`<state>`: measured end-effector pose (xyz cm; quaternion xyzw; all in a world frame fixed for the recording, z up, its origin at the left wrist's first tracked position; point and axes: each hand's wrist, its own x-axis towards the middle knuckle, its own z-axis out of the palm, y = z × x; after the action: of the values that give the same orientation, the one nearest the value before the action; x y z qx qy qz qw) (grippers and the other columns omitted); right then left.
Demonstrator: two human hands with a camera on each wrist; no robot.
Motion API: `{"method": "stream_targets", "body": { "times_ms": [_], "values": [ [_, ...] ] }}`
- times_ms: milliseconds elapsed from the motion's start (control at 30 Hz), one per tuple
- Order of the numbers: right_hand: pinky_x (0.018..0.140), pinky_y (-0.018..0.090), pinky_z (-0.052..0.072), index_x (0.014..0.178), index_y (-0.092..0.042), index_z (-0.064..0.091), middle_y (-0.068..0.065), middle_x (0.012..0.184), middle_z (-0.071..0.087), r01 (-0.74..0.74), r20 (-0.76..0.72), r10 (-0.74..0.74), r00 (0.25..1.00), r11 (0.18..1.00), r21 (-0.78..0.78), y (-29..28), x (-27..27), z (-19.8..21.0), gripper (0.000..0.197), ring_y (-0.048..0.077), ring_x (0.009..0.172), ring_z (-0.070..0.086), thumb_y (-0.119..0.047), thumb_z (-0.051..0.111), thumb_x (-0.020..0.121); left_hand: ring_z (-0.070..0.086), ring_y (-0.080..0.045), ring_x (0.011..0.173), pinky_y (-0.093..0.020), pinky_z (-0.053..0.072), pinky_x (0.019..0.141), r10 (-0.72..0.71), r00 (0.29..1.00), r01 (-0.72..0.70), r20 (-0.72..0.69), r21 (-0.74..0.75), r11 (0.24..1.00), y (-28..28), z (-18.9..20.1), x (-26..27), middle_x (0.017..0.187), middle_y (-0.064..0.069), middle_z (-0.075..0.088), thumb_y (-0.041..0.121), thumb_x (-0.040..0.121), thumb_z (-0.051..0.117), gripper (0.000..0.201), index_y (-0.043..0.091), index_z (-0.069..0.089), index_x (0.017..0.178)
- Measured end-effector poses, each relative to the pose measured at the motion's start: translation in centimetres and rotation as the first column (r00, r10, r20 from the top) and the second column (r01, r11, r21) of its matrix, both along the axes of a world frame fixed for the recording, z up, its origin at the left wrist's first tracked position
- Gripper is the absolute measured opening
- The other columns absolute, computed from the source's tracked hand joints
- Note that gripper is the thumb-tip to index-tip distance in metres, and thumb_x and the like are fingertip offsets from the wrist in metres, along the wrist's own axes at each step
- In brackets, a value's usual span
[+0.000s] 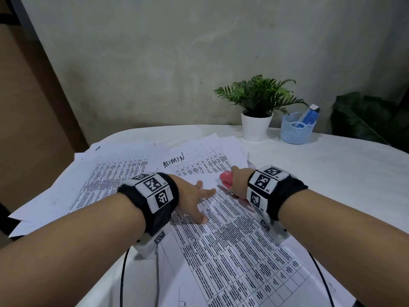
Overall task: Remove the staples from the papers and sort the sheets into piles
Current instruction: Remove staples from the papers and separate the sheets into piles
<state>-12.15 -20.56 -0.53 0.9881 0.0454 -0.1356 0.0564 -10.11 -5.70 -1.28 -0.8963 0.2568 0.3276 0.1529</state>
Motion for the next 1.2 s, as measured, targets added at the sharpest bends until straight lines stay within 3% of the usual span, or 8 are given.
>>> {"method": "stream_targets", "body": {
  "times_ms": [100,200,300,467,633,833,1000,1200],
  "values": [
    [0.099,0.042,0.041,0.116,-0.017,0.039,0.010,0.121,0.055,-0.051,-0.027,0.051,0.998,0.999,-0.002,0.0,0.1,0.1,0.021,0.028,0.109,0.056,-0.027,0.037,0.097,0.018,-0.030,0.145,-0.045,0.023,0.115,0.002,1.000,-0.002,-0.010,0.002,1.000,-0.1,0.2,0.0,0.158,-0.005,-0.020,0.058,0.090,0.048,0.087,0.038,-0.015,0.148],
    [0.103,0.041,0.033,0.128,-0.011,0.036,0.007,0.128,0.051,-0.069,0.011,0.070,0.998,0.997,-0.015,0.4,0.1,0.1,0.036,0.024,0.118,0.050,-0.032,0.030,0.100,0.018,-0.030,0.145,-0.045,0.023,0.115,0.005,1.000,-0.005,-0.012,-0.005,1.000,-0.1,0.2,-0.1,0.158,-0.006,-0.020,0.057,0.090,0.048,0.088,0.038,-0.014,0.149],
    [0.105,0.041,0.028,0.128,-0.010,0.037,0.005,0.129,0.050,-0.049,0.004,0.049,0.999,0.999,-0.001,0.2,0.4,-0.4,0.039,0.022,0.120,0.049,-0.036,0.026,0.100,0.017,-0.030,0.145,-0.046,0.024,0.115,-0.002,1.000,0.002,-0.004,-0.008,1.000,0.0,0.1,0.0,0.158,-0.007,-0.019,0.058,0.090,0.048,0.089,0.037,-0.014,0.149],
    [0.105,0.038,0.029,0.130,-0.007,0.035,0.009,0.129,0.049,0.009,-0.017,-0.009,1.000,1.000,-0.019,-0.2,-0.1,-0.4,0.038,0.022,0.120,0.047,-0.030,0.025,0.100,0.014,-0.030,0.146,-0.046,0.023,0.114,-0.004,1.000,0.004,-0.006,-0.001,1.000,-0.1,0.1,0.1,0.158,-0.006,-0.020,0.058,0.090,0.049,0.090,0.037,-0.016,0.148],
    [0.103,0.044,0.033,0.133,-0.015,0.038,0.009,0.135,0.043,0.002,-0.016,-0.002,1.000,0.999,-0.043,0.5,1.2,-1.3,0.039,0.025,0.121,0.047,-0.032,0.031,0.098,0.020,-0.032,0.144,-0.049,0.027,0.113,-0.022,1.000,0.022,0.008,0.022,1.000,-0.2,0.1,0.2,0.158,-0.006,-0.018,0.061,0.089,0.048,0.090,0.038,-0.015,0.148],
    [0.110,0.041,0.026,0.130,-0.004,0.037,0.008,0.132,0.049,0.010,-0.015,-0.011,1.000,1.000,-0.028,0.3,0.5,-0.9,0.038,0.020,0.122,0.047,-0.026,0.028,0.100,0.015,-0.031,0.146,-0.047,0.023,0.116,-0.007,1.000,0.007,-0.020,-0.007,1.000,-0.2,0.1,0.2,0.158,-0.007,-0.020,0.057,0.090,0.050,0.090,0.036,-0.015,0.149],
    [0.099,0.033,0.038,0.130,-0.003,0.045,0.012,0.134,0.049,0.025,-0.028,-0.026,0.999,1.000,-0.009,0.3,0.1,-0.3,0.040,0.027,0.124,0.047,-0.021,0.047,0.095,0.015,-0.032,0.145,-0.047,0.024,0.114,-0.016,1.000,0.016,-0.018,0.003,1.000,-0.2,0.1,0.2,0.158,-0.008,-0.019,0.058,0.089,0.049,0.090,0.037,-0.016,0.148],
    [0.103,0.042,0.034,0.131,-0.011,0.041,0.009,0.130,0.047,-0.071,-0.044,0.064,0.997,0.977,-0.201,1.2,1.7,-1.7,0.041,0.024,0.120,0.047,-0.034,0.023,0.102,0.016,-0.032,0.145,-0.045,0.025,0.113,0.000,1.000,0.000,-0.009,-0.005,1.000,-0.3,0.3,0.0,0.158,-0.008,-0.020,0.056,0.090,0.049,0.089,0.036,-0.015,0.149]
  ]
}}
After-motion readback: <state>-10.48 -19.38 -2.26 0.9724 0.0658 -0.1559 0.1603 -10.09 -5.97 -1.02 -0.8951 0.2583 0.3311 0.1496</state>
